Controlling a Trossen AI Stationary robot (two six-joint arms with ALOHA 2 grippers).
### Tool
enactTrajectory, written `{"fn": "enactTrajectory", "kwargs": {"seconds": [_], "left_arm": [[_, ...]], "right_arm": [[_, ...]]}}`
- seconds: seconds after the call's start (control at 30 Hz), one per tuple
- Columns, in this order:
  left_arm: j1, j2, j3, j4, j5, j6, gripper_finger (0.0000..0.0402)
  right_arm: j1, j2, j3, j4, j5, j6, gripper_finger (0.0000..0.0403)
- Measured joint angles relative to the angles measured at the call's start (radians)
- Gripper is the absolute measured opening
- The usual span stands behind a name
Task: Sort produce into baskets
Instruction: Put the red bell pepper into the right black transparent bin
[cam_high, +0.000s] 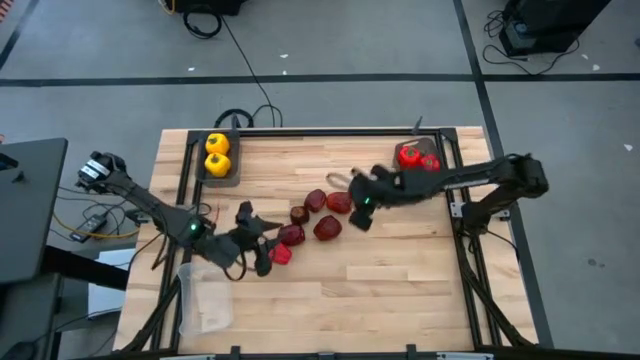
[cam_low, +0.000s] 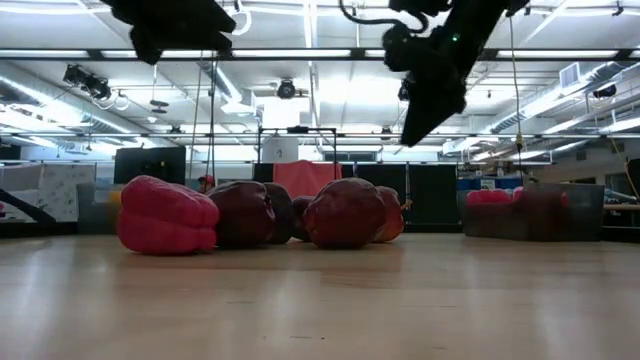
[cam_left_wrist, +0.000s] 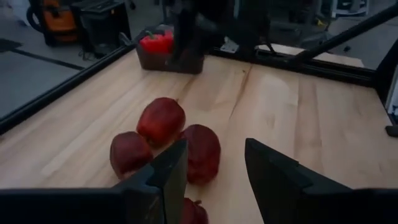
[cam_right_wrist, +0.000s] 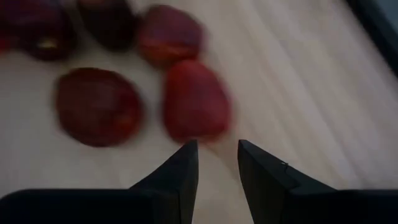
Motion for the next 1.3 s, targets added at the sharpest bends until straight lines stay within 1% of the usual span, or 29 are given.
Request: {"fn": "enactTrajectory", "kwargs": {"seconds": [0.07, 0.13, 0.23, 0.33, 0.47, 0.53, 0.6, 0.7, 0.73, 0.93, 1.07, 1.13, 1.2, 1.3], "left_arm": [[-0.027, 0.025, 0.0, -0.008, -0.026, -0.019, 0.0165], [-0.048, 0.048, 0.0, -0.023, -0.019, -0.053, 0.0165], [-0.062, 0.067, 0.0, -0.065, 0.041, -0.147, 0.0165], [-0.069, 0.076, 0.0, -0.148, 0.08, -0.267, 0.0165], [-0.071, 0.079, 0.0, -0.321, 0.093, -0.45, 0.0165], [-0.069, 0.091, 0.0, -0.398, 0.116, -0.538, 0.0165], [-0.069, 0.114, 0.0, -0.452, 0.143, -0.574, 0.0165], [-0.069, 0.146, 0.0, -0.458, 0.18, -0.604, 0.0169], [-0.069, 0.156, 0.0, -0.459, 0.195, -0.607, 0.0172], [-0.058, 0.218, 0.0, -0.46, 0.21, -0.607, 0.0183], [-0.035, 0.256, 0.002, -0.421, 0.227, -0.567, 0.0183], [-0.028, 0.278, 0.003, -0.347, 0.257, -0.482, 0.0183], [-0.014, 0.313, -0.002, -0.251, 0.318, -0.365, 0.0182], [0.014, 0.363, 0.0, -0.004, 0.412, -0.201, 0.018]], "right_arm": [[0.05, 0.043, 0.0, 0.097, 0.0, -0.027, 0.0125], [0.094, 0.079, 0.0, 0.227, -0.004, -0.06, 0.0125], [0.144, 0.128, 0.0, 0.413, -0.033, -0.112, 0.0125], [0.181, 0.168, 0.0, 0.528, -0.035, -0.133, 0.0125], [0.216, 0.205, 0.0, 0.572, -0.017, -0.129, 0.0125], [0.23, 0.22, 0.0, 0.575, -0.01, -0.111, 0.0125], [0.244, 0.233, 0.0, 0.578, -0.007, -0.092, 0.0125], [0.263, 0.249, 0.0, 0.584, -0.013, -0.065, 0.0125], [0.269, 0.253, 0.0, 0.598, -0.01, -0.058, 0.0125], [0.289, 0.259, 0.0, 0.617, 0.001, -0.059, 0.0125], [0.292, 0.258, 0.0, 0.625, 0.003, -0.058, 0.0125], [0.295, 0.258, 0.0, 0.628, 0.002, -0.058, 0.0125], [0.299, 0.258, 0.0, 0.64, 0.002, -0.058, 0.0125], [0.308, 0.258, 0.0, 0.649, -0.002, -0.058, 0.0125]]}}
